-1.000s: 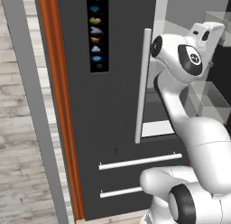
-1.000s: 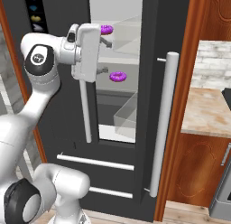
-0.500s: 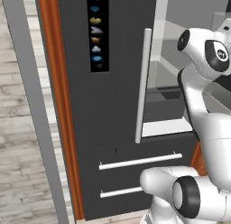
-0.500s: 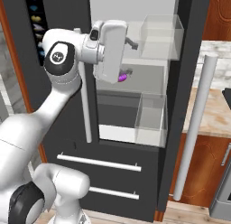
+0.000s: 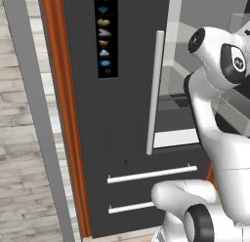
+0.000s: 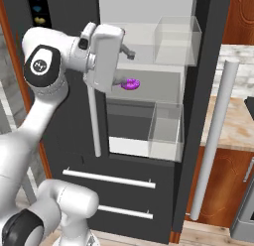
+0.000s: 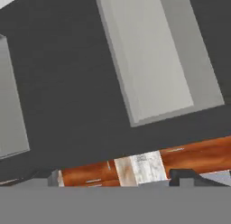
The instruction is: Take the donuts from the fridge and place them on the empty tray on the dining counter.
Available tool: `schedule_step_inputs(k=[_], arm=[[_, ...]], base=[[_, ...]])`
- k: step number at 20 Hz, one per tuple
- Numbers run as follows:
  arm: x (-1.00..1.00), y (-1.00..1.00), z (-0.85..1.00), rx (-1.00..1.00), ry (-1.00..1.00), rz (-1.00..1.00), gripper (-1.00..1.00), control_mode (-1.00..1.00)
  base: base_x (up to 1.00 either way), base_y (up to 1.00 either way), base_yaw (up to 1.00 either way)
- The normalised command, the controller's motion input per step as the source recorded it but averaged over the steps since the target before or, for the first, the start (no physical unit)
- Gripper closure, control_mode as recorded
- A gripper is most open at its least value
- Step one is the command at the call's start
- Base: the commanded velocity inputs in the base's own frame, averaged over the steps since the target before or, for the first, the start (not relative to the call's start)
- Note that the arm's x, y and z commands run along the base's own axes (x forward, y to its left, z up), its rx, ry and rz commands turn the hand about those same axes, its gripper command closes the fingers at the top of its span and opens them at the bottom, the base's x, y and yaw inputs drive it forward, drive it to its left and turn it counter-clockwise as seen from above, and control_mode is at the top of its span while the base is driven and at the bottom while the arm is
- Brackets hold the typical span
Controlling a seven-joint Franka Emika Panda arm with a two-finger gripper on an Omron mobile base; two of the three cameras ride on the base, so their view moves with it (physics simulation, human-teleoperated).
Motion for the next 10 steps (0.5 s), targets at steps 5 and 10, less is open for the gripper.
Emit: schedule_step_inputs(k=[5,10], arm=[[-0.58,0.69,-0.14,0.54,-0.44,-0.01,-1.0,-1.0],[-0.25,0.66,-0.51,0.56,-0.34,0.03,-1.0,-1.0]], base=[[0.0,0.0,0.0],[0.0,0.0,0.0]])
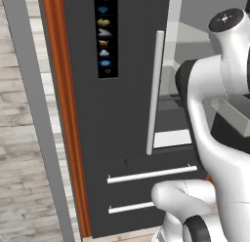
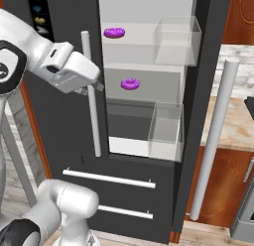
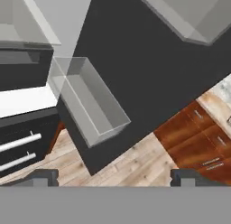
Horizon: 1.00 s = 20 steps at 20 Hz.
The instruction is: Take the donuts from the fridge and place them on the empty tray on the dining counter.
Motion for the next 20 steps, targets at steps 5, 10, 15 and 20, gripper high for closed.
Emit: schedule_step_inputs(k=[5,10,15,20], arm=[[0.07,0.8,-0.62,0.36,-0.12,0.21,-1.0,-1.0],[0.62,0.77,-0.33,0.12,0.0,0.25,-1.0,-1.0],[0.71,0.14,0.0,0.13,0.0,0.06,-1.0,-1.0],[0.87,0.02,-0.03,0.09,0.04,0.05,-1.0,-1.0]], base=[[0.0,0.0,0.0],[0.0,0.0,0.0],[0.0,0.0,0.0],[0.0,0.0,0.0]])
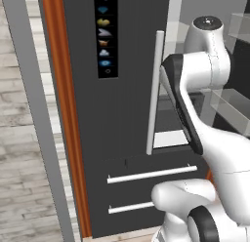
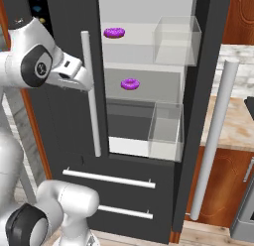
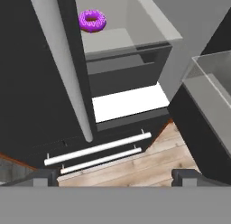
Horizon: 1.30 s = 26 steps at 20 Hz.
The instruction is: Take the donuts from the fridge and place them on the empty tray on the dining counter.
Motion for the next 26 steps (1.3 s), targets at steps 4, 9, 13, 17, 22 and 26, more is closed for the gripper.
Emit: schedule_step_inputs(k=[4,9,13,17,22,26], arm=[[0.71,0.11,-0.21,0.11,0.0,0.05,-1.0,-1.0],[0.59,0.1,-0.25,0.14,-0.02,0.02,-1.0,-1.0],[0.58,0.05,-0.11,0.02,-0.04,0.01,-1.0,-1.0],[0.48,0.01,-0.09,0.0,-0.16,0.0,-1.0,-1.0],[0.4,0.0,-0.12,0.0,-0.23,0.01,-1.0,-1.0],[0.51,0.0,-0.05,0.0,-0.06,0.0,-1.0,-1.0]], base=[[0.0,0.0,0.0],[0.0,0.0,0.0],[0.0,0.0,0.0],[0.0,0.0,0.0],[0.0,0.0,0.0],[0.0,0.0,0.0]])
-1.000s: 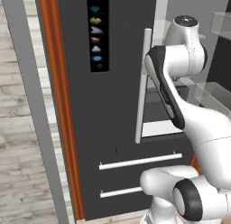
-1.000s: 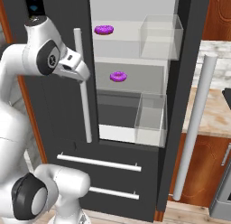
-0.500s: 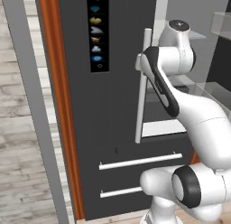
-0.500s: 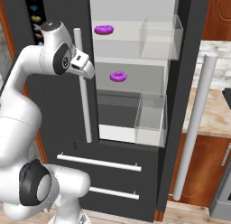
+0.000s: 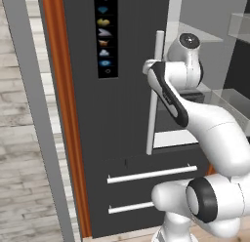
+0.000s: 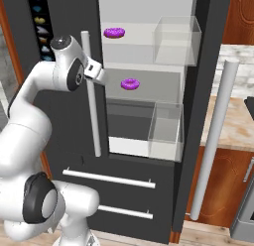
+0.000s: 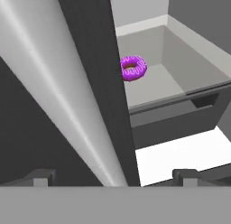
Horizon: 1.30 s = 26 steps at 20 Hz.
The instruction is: Take the donuts from the fridge and place them on the empty tray on the dining counter.
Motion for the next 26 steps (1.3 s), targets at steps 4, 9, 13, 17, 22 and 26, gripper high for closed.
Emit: schedule_step_inputs(k=[4,9,13,17,22,26], arm=[[0.72,0.02,-0.05,0.0,0.0,0.0,-1.0,-1.0],[0.72,0.02,-0.03,0.0,0.01,0.0,-1.0,-1.0],[0.72,0.0,-0.1,0.0,0.0,0.05,-1.0,-1.0],[0.53,0.0,-0.49,0.0,-0.35,0.03,-1.0,-1.0],[0.11,0.0,-0.63,0.0,-0.89,0.06,-1.0,-1.0],[0.0,0.0,-0.8,0.0,-0.97,0.05,-1.0,-1.0]], base=[[0.0,0.0,0.0],[0.0,0.0,0.0],[0.0,0.0,0.0],[0.0,0.0,0.0],[0.0,0.0,0.0],[0.0,0.0,0.0]])
